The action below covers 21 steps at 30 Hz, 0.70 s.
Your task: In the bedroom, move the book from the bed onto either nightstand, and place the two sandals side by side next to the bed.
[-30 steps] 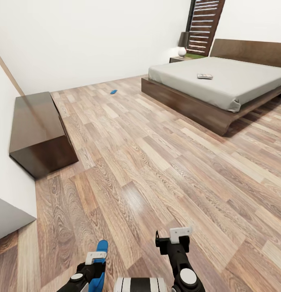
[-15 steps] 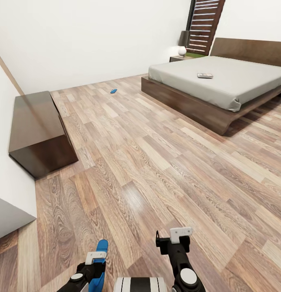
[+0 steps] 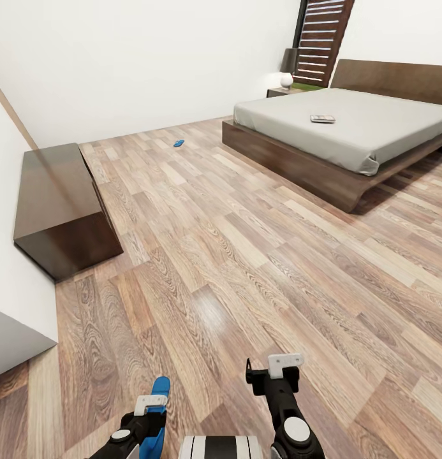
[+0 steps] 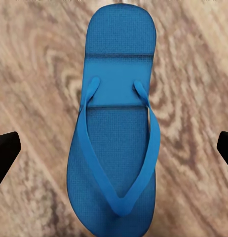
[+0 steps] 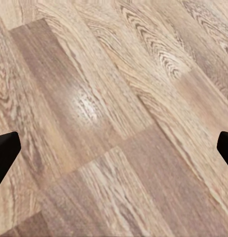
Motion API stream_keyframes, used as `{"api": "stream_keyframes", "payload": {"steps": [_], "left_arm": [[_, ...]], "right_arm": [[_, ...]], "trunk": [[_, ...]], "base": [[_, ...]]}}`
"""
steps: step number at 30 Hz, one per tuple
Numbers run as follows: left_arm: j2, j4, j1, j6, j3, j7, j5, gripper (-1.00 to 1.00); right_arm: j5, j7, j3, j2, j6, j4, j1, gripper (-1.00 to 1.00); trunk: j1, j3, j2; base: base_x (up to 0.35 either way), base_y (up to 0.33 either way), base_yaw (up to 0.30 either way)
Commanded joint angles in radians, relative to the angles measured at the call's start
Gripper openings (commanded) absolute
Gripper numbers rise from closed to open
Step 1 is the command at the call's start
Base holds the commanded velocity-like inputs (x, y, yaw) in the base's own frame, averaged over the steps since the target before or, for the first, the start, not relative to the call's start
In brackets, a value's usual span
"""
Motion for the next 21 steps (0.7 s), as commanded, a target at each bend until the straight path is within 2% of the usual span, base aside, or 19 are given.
{"api": "stream_keyframes", "payload": {"steps": [1, 12, 21], "left_arm": [[0.000, 0.001, -0.001, -0.004, -0.009, 0.006, 0.010, 1.00], [0.000, 0.000, -0.001, -0.004, -0.009, 0.006, 0.010, 1.00], [0.000, 0.000, -0.001, -0.004, -0.009, 0.006, 0.010, 1.00]], "right_arm": [[0.001, -0.005, 0.002, 0.000, 0.007, -0.001, -0.001, 1.00], [0.001, -0.005, -0.004, -0.002, 0.009, -0.001, -0.033, 1.00], [0.001, -0.005, -0.043, -0.005, 0.013, -0.001, -0.066, 1.00]], "trunk": [[0.000, -0.001, 0.000], [0.000, -0.001, 0.000], [0.000, -0.001, 0.000]], "base": [[0.000, 0.000, 0.000], [0.000, 0.000, 0.000], [0.000, 0.000, 0.000]]}}
